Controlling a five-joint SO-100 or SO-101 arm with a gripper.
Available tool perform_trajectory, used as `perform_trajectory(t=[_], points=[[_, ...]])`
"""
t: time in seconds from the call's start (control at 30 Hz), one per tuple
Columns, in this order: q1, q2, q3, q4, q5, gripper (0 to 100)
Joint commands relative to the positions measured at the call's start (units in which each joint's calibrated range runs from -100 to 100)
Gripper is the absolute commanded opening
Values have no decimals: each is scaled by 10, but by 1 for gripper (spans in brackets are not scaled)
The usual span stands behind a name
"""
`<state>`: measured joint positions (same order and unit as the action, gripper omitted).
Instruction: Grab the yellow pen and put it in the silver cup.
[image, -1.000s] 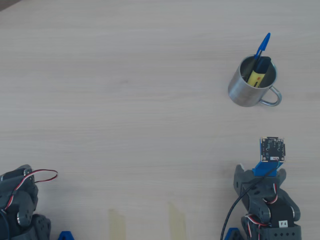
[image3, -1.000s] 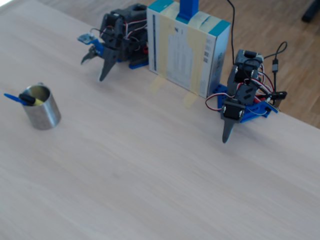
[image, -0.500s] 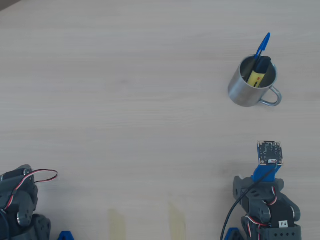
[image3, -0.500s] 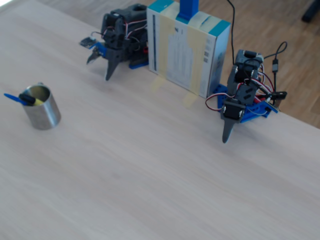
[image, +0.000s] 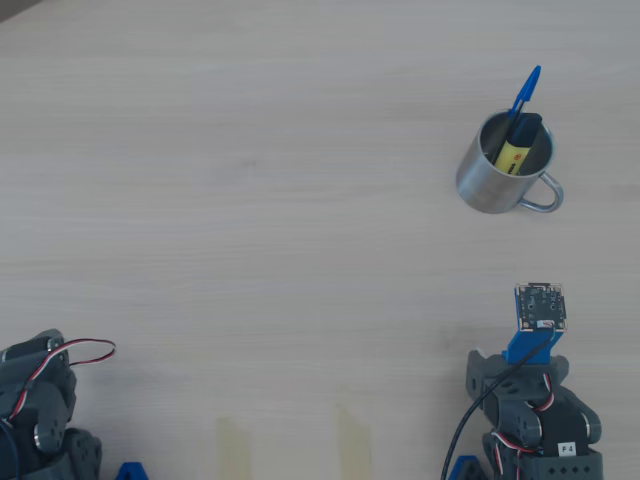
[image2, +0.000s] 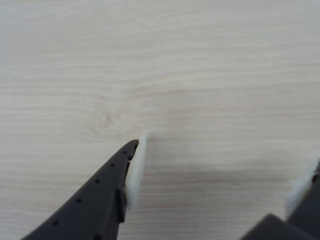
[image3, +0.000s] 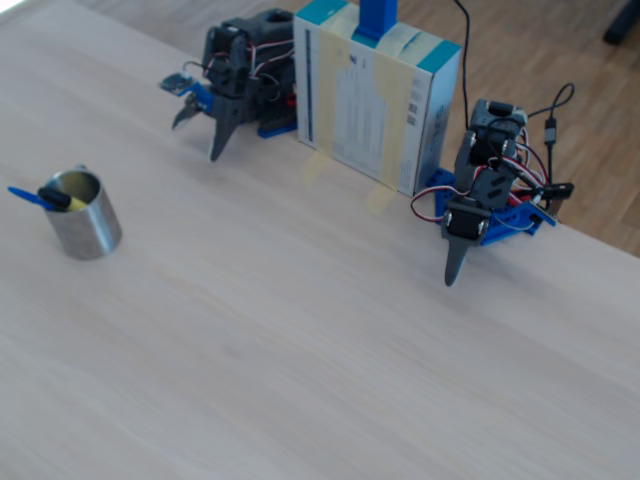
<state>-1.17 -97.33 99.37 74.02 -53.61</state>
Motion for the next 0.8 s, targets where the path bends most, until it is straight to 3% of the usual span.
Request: perform_trajectory(t=[0.0,0.23,0.77], points=[[2,2,4,14,-1,42],[4,2,4,14,-4,20],[4,2,4,14,-4,3]])
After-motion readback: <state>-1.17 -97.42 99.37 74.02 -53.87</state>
